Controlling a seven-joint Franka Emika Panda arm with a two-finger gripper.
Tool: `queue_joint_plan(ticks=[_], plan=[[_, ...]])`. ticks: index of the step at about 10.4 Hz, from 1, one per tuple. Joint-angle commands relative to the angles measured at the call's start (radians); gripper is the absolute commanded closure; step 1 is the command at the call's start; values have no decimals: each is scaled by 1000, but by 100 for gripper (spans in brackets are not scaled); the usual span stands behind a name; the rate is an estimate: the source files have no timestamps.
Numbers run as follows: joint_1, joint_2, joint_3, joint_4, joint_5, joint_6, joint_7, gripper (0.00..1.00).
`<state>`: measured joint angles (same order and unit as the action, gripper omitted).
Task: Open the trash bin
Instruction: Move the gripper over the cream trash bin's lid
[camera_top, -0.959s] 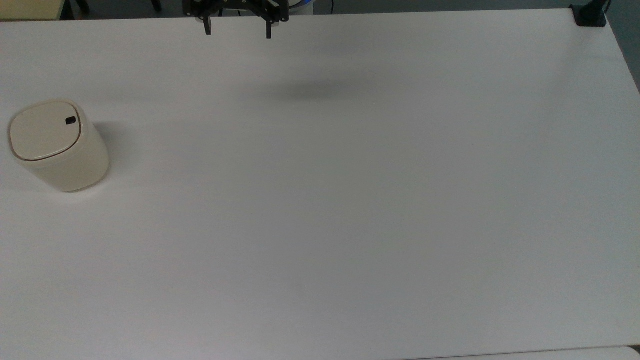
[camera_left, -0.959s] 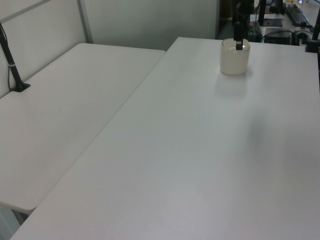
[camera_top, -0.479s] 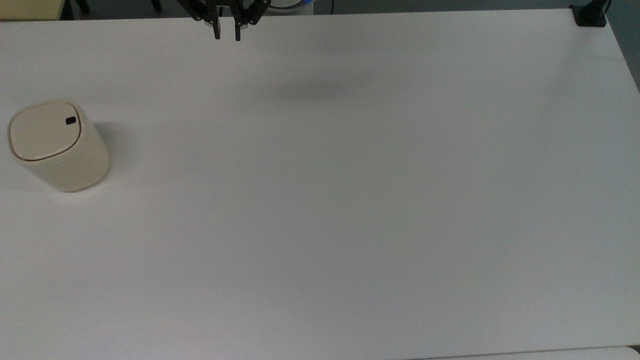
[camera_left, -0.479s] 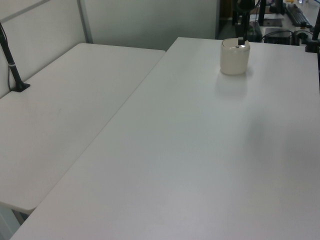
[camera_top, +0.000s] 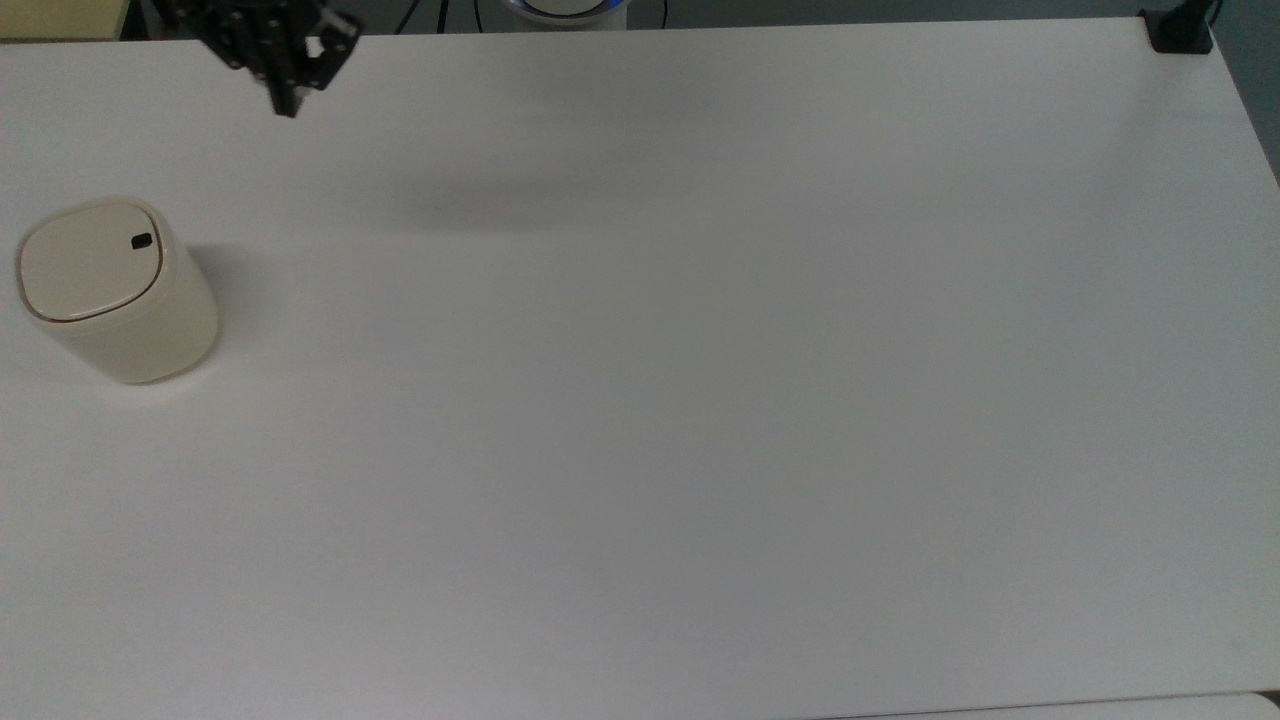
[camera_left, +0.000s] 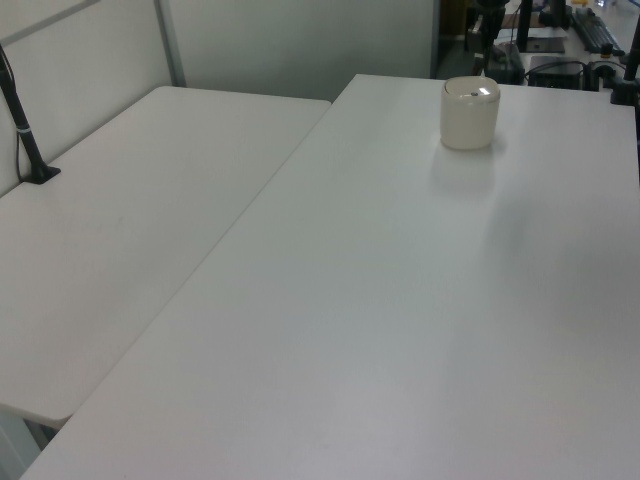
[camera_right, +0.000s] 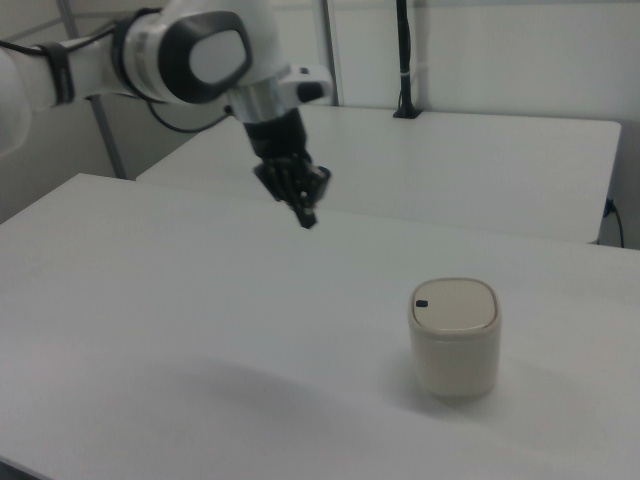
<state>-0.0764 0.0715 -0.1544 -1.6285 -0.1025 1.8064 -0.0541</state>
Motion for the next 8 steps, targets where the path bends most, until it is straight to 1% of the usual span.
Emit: queue_joint_plan(ticks=[1, 3, 4, 6, 8], plan=[[-129, 59, -5, 1, 3, 126, -68, 91], [-189, 97, -5, 1, 18, 194, -53, 91], [-212, 119, -5, 1, 39, 232, -32, 91], [-244, 171, -5, 1, 44, 356, 23, 91], [-258, 221, -5, 1, 43, 425, 34, 91]])
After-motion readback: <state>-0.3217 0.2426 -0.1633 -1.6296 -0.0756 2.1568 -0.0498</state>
